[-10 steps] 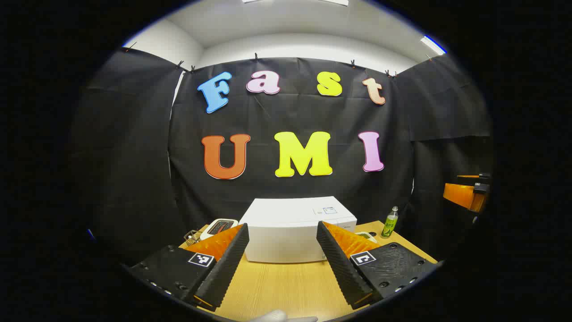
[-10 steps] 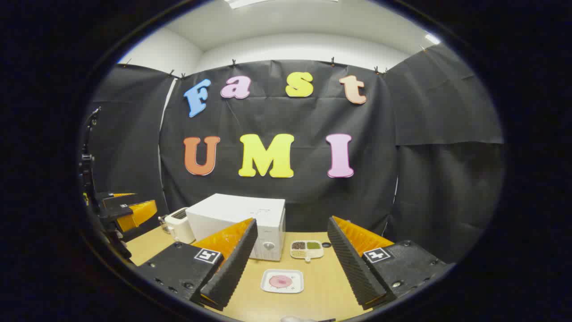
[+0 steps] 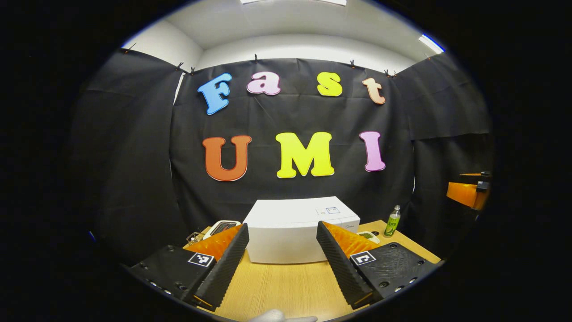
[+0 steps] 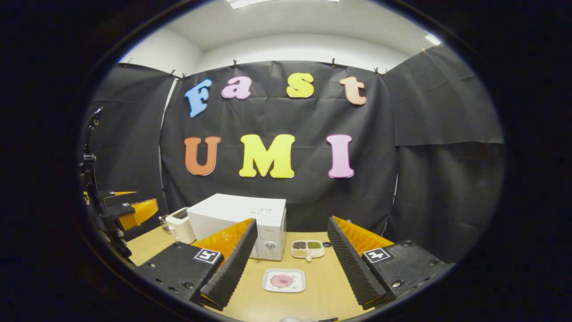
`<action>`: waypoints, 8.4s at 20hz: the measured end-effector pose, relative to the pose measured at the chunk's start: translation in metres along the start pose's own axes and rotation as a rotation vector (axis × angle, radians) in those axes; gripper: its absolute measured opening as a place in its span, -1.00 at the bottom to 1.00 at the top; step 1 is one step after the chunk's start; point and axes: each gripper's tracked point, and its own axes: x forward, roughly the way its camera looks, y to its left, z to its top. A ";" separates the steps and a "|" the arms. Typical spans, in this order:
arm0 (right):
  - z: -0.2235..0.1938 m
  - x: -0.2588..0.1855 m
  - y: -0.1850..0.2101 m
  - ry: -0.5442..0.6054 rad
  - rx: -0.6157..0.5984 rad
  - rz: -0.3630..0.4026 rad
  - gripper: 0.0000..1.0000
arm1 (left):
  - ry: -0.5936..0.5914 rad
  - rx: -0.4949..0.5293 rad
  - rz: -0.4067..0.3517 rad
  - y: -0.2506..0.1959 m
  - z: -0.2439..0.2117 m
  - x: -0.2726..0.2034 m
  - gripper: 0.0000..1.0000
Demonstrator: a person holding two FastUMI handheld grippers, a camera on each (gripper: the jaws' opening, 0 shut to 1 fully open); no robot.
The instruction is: Open the microwave oven with the left hand, put the food in, and close the microwave oven.
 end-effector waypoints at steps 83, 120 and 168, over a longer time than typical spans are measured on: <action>-0.072 0.016 0.081 0.281 -0.060 0.303 1.00 | 0.242 -0.015 -0.055 0.065 -0.233 0.001 0.07; -0.404 0.208 -0.049 1.042 0.288 0.244 -0.33 | 0.191 0.047 0.090 0.002 -0.123 -0.040 0.89; -0.305 0.324 0.263 0.429 1.243 -0.068 -0.93 | 0.249 0.001 0.009 0.093 -0.081 -0.044 0.89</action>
